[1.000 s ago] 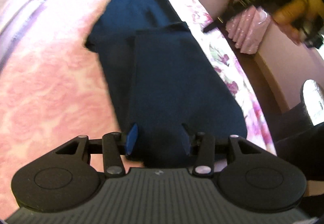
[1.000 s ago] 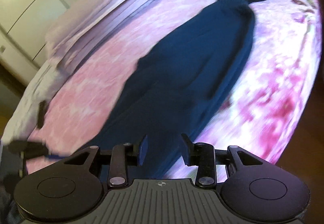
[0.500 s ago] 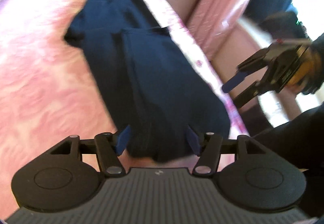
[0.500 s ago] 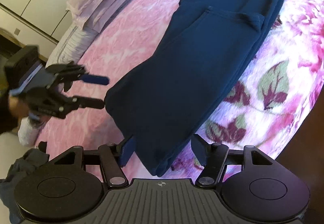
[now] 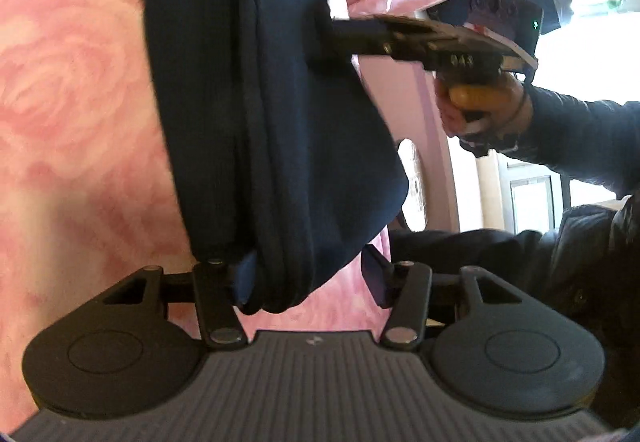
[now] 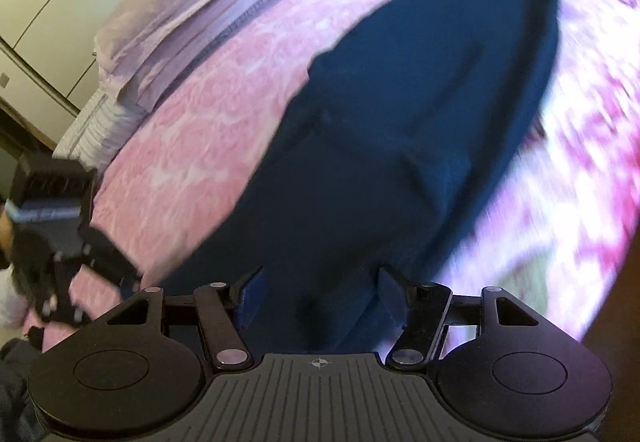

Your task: Fold clothes

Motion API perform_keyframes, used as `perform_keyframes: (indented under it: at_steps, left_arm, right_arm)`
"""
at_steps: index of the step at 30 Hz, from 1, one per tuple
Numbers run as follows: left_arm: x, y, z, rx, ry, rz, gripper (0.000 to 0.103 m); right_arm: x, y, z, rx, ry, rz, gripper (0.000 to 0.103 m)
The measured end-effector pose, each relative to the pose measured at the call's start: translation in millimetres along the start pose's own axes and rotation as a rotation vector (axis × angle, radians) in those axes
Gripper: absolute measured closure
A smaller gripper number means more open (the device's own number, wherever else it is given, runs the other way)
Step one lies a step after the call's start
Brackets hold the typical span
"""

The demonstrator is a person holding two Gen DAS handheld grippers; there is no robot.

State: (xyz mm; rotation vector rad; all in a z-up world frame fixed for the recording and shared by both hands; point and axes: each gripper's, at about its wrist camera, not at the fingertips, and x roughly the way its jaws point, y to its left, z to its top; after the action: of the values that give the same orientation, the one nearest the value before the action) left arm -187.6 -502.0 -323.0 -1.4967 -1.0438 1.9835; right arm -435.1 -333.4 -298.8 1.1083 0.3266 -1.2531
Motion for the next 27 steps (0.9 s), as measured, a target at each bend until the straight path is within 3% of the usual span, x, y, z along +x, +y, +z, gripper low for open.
perform_keyframes:
  at_steps: [5,10,14,19,22,26,27]
  left_arm:
    - [2,-4,-4,0.023,-0.04,0.015,0.058]
    - [10,-5,-12,0.027,0.003,0.012,0.058]
    - [8,-8,-13,0.037,0.012,0.015,0.06]
    - [-1,-8,-8,0.031,0.002,0.035,0.06]
    - [-8,-7,-9,0.022,-0.009,0.05,0.06]
    - [-17,-7,-10,0.009,-0.023,0.069,0.06]
    - [-19,-6,-11,0.006,-0.027,0.074,0.06]
  right_arm:
    - [19,-5,21,-0.024,-0.042,-0.035,0.039]
    - [9,-21,31,0.044,-0.137,-0.11,0.038]
    - [16,-38,34,0.036,-0.11,-0.159,0.038]
    - [21,-57,34,0.006,-0.084,-0.131,0.038]
    - [18,-65,30,0.027,-0.074,-0.065,0.039]
    - [17,-80,32,0.11,-0.038,-0.024,0.083]
    - [16,-80,35,0.115,-0.026,-0.017,0.085]
